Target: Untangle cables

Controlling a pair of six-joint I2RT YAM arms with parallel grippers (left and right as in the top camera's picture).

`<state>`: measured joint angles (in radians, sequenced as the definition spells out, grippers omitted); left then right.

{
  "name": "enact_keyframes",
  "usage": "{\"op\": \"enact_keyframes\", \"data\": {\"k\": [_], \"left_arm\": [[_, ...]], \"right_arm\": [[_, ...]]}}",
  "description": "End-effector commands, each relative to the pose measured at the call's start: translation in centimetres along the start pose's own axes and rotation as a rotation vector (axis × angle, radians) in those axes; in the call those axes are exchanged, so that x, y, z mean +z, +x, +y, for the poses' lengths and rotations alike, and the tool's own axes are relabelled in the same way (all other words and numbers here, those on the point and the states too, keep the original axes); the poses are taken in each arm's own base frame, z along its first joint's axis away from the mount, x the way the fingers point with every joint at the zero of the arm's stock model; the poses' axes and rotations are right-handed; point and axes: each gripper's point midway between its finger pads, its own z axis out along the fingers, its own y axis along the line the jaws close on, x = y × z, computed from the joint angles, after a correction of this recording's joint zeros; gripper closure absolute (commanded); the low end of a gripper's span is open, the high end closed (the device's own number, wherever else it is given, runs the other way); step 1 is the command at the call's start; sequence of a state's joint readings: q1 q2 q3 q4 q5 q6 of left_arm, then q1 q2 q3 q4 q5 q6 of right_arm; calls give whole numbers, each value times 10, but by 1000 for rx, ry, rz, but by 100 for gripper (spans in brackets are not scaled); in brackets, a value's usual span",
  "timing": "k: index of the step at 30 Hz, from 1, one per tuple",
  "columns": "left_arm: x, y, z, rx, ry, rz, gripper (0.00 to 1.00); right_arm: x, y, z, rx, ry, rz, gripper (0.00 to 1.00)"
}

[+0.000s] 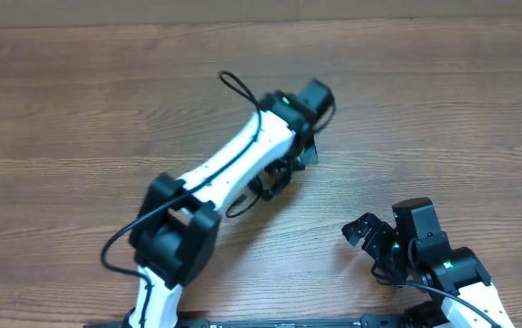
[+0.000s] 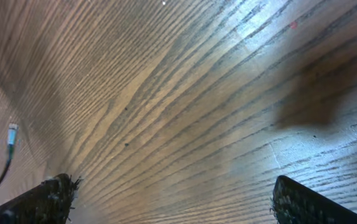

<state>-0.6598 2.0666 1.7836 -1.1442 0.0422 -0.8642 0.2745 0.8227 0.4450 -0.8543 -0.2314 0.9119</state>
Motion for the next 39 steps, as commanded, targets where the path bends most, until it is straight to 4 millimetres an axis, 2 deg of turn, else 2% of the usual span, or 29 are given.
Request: {"op": "enact_keyframes", "data": {"k": [1,4,8,11,17,21,25,29,36,39], "left_arm": [[-70,-8,-4,-303,161,-8,95],[-81,-5,15,-497,136,33,96],[-81,12,41,-646,26,101,95],[-81,19,57,-661,-52,95,96],[-84,14,90,-669,-188,11,96],[-88,18,107,-708,-233,48,96],[-96,25,133,-779,-312,99,96],[-97,23,135,-721,-253,182,96],[-98,27,128,-828,-207,249,95],[-96,29,126,-884,-233,225,85]], "right_arm": [[-3,-4,3,-3,-11,-18,0],[-3,-4,3,-3,-11,-18,0],[-3,-4,3,-3,-11,-18,0],[-3,-4,3,-3,-11,-18,0],[-3,-4,3,-3,-11,-18,0],[-3,-4,3,-3,-11,-18,0],[-3,-4,3,-3,-11,-18,0],[-3,-4,3,-3,-11,-18,0],[-3,-8,9,-8,-38,-36,0],[-3,-9,10,-9,-41,-38,0]]}}
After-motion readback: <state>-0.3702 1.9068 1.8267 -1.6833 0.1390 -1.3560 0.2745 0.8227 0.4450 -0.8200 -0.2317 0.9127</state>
